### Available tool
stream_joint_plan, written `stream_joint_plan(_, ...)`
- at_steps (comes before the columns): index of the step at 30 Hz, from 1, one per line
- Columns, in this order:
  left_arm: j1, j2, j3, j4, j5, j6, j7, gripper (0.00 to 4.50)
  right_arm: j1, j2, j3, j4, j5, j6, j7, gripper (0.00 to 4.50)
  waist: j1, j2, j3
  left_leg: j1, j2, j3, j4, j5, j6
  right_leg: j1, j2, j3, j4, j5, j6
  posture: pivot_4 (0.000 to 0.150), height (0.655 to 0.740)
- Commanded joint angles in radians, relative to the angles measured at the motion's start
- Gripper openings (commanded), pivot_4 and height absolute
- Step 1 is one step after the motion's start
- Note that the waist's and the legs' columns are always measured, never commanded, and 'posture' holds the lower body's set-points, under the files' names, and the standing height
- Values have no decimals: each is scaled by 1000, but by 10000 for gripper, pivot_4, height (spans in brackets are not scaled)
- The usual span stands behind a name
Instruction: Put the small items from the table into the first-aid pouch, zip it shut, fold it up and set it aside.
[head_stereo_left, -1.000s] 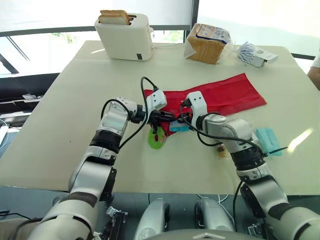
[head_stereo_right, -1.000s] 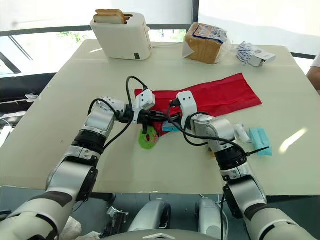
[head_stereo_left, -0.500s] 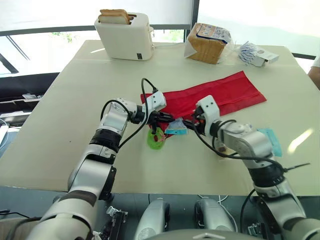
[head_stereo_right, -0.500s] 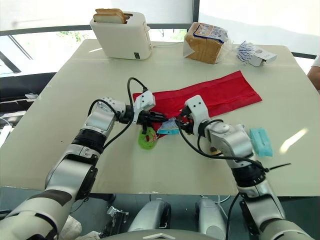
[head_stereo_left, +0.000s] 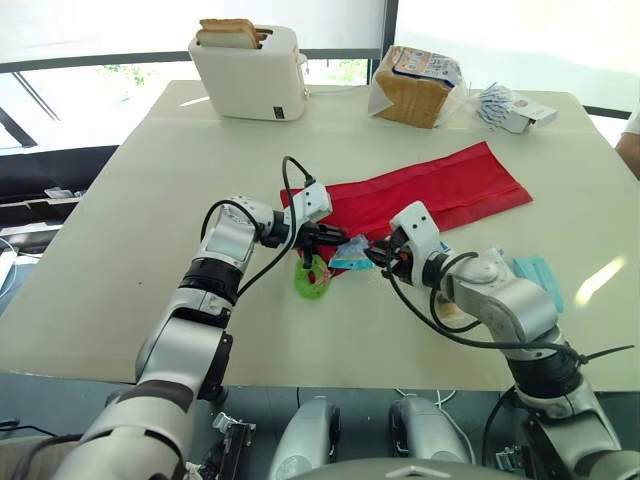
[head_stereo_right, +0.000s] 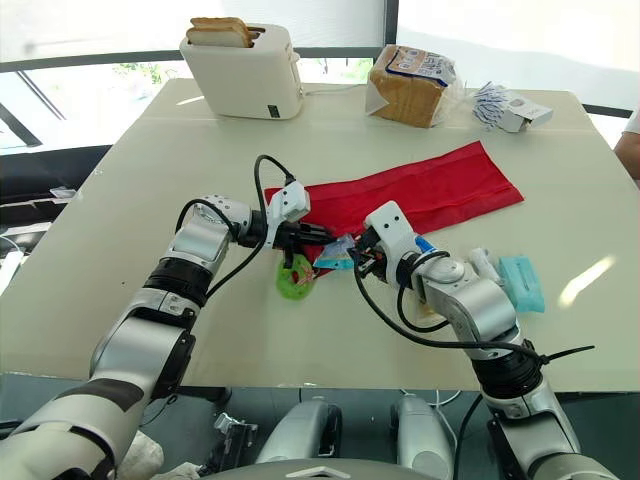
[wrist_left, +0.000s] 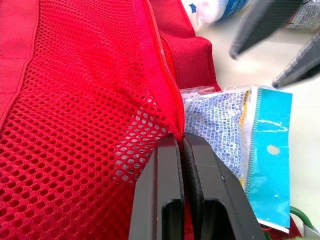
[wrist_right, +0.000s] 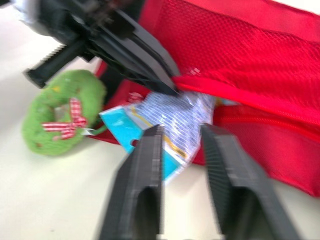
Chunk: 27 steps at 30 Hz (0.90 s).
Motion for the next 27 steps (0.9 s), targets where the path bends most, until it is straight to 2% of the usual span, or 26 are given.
stream_joint_plan(1,-26,5,8,-6,-14,-16,-10,0,0,-14,7,-26,-9,-42,31,705,0,0,0,0,0,0,0,0,0,0,0,0,0,0,0,1500,7400)
stream_joint_plan(5,-25,7,8,-9,-13,-17,-15,0,-8,-42,50,24,-49,-63,62,705,0,0,0,0,0,0,0,1,-1,0,0,0,0,0,0,1500,7400)
stream_joint_plan(13,-7,9,8,-24,-15,-17,-21,0,-36,2,136,183,-122,-144,96,705,-1,0,0,0,0,0,0,1,-1,0,0,0,0,0,0,1500,7400)
stream_joint_plan(18,12,9,1,-53,-18,-14,-31,0,-95,49,140,338,-201,-240,66,705,-7,0,0,1,0,0,0,1,-2,0,0,0,0,0,0,1500,7400)
stream_joint_plan(27,34,16,0,-83,-22,-21,-37,0,-150,106,138,494,-269,-373,93,705,-7,0,0,1,0,0,0,2,-3,0,0,1,1,0,0,1500,7400)
